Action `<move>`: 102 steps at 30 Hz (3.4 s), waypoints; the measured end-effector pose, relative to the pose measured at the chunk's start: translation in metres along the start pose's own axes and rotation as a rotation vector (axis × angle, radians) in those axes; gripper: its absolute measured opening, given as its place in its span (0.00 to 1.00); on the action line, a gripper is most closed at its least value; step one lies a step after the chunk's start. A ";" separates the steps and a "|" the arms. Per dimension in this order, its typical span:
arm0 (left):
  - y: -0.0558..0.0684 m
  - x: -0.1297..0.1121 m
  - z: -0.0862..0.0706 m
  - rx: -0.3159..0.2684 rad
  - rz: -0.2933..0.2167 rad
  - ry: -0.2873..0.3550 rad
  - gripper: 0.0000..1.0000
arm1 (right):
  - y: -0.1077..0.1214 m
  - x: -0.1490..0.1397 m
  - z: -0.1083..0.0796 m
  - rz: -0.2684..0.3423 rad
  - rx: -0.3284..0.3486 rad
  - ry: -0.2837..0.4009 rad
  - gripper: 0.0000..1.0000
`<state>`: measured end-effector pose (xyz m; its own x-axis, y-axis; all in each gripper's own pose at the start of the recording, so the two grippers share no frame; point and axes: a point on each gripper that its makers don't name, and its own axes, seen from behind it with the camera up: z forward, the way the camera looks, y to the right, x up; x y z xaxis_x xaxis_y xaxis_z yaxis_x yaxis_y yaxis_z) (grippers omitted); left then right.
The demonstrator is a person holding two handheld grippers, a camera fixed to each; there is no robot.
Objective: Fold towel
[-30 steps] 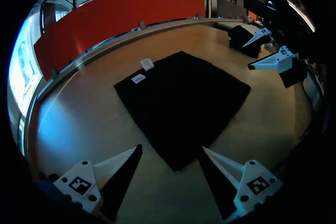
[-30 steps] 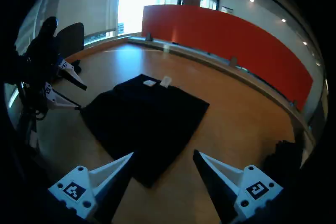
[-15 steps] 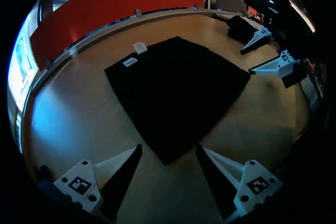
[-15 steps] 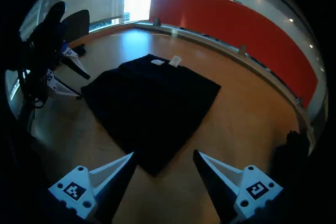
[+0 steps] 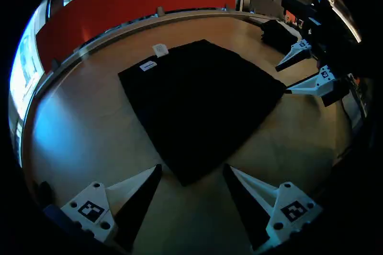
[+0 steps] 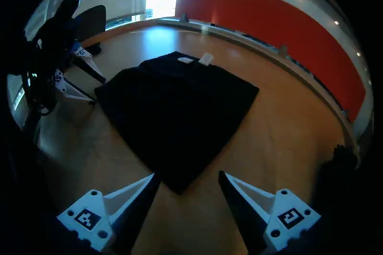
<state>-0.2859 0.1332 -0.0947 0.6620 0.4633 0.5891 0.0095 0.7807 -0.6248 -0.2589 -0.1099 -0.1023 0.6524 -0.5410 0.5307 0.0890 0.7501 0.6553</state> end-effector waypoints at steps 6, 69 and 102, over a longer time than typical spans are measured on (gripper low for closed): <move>-0.002 -0.001 -0.001 0.003 -0.019 0.002 0.93 | -0.003 -0.006 0.002 0.008 0.020 -0.014 0.86; -0.004 0.068 -0.057 0.081 -0.153 0.066 0.15 | 0.003 0.064 -0.059 0.082 0.001 0.085 0.17; 0.019 0.097 -0.129 0.043 -0.161 0.077 0.15 | -0.011 0.094 -0.130 0.084 0.046 0.094 0.17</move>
<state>-0.1249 0.1387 -0.1159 0.7102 0.2984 0.6377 0.0892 0.8603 -0.5019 -0.1011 -0.1191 -0.1294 0.7237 -0.4376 0.5337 -0.0023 0.7718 0.6359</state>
